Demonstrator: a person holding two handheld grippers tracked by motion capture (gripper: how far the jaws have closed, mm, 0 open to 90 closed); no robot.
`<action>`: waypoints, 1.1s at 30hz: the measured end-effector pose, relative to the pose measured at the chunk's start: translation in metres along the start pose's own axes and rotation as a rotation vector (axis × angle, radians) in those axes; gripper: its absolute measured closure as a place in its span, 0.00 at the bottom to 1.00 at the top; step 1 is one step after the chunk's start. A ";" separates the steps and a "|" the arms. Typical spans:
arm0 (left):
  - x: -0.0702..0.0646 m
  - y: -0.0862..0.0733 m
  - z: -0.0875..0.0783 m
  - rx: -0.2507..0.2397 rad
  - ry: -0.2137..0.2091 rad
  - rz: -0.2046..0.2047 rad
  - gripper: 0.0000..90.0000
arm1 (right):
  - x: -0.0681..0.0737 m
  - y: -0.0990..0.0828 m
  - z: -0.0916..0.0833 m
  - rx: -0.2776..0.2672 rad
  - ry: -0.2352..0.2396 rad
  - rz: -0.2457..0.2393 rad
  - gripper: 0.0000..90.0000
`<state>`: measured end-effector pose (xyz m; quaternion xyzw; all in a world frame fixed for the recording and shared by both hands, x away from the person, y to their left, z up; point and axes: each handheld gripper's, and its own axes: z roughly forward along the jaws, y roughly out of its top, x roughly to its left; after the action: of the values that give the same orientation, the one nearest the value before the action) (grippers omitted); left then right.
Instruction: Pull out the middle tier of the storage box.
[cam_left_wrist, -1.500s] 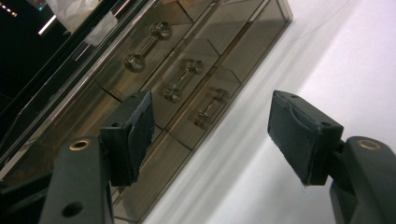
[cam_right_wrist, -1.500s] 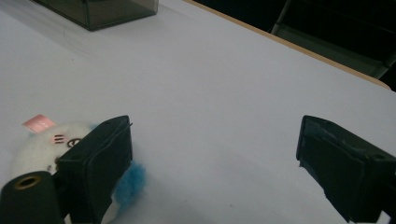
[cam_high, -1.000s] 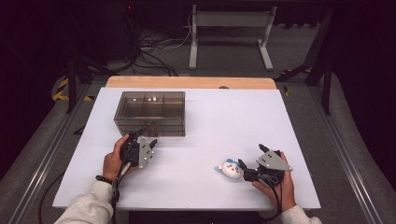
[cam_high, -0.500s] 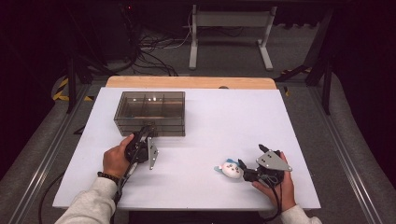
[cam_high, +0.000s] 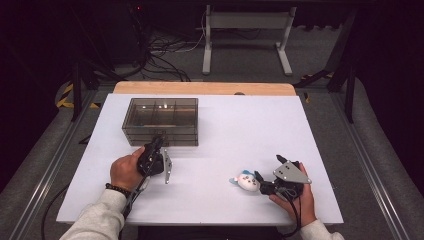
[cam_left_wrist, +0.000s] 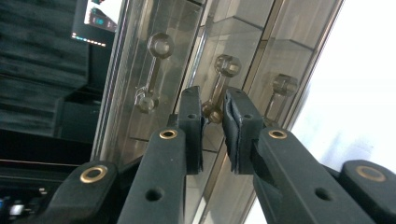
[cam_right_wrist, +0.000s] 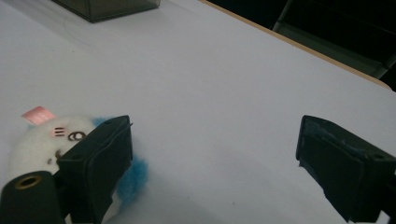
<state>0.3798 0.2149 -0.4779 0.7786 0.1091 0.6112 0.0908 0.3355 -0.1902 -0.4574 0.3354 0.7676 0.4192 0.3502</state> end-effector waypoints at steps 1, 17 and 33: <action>0.000 0.000 0.000 0.000 0.000 0.000 0.87 | 0.000 0.000 0.000 0.000 0.000 -0.001 0.13; -0.001 0.002 0.000 0.010 0.012 0.037 0.89 | 0.000 0.000 0.000 0.009 0.002 0.000 0.13; 0.001 0.001 -0.003 0.012 0.000 0.037 0.89 | -0.001 0.000 0.000 0.010 0.003 -0.001 0.13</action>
<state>0.3768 0.2142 -0.4760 0.7811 0.0983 0.6121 0.0749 0.3359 -0.1910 -0.4577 0.3364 0.7703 0.4155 0.3475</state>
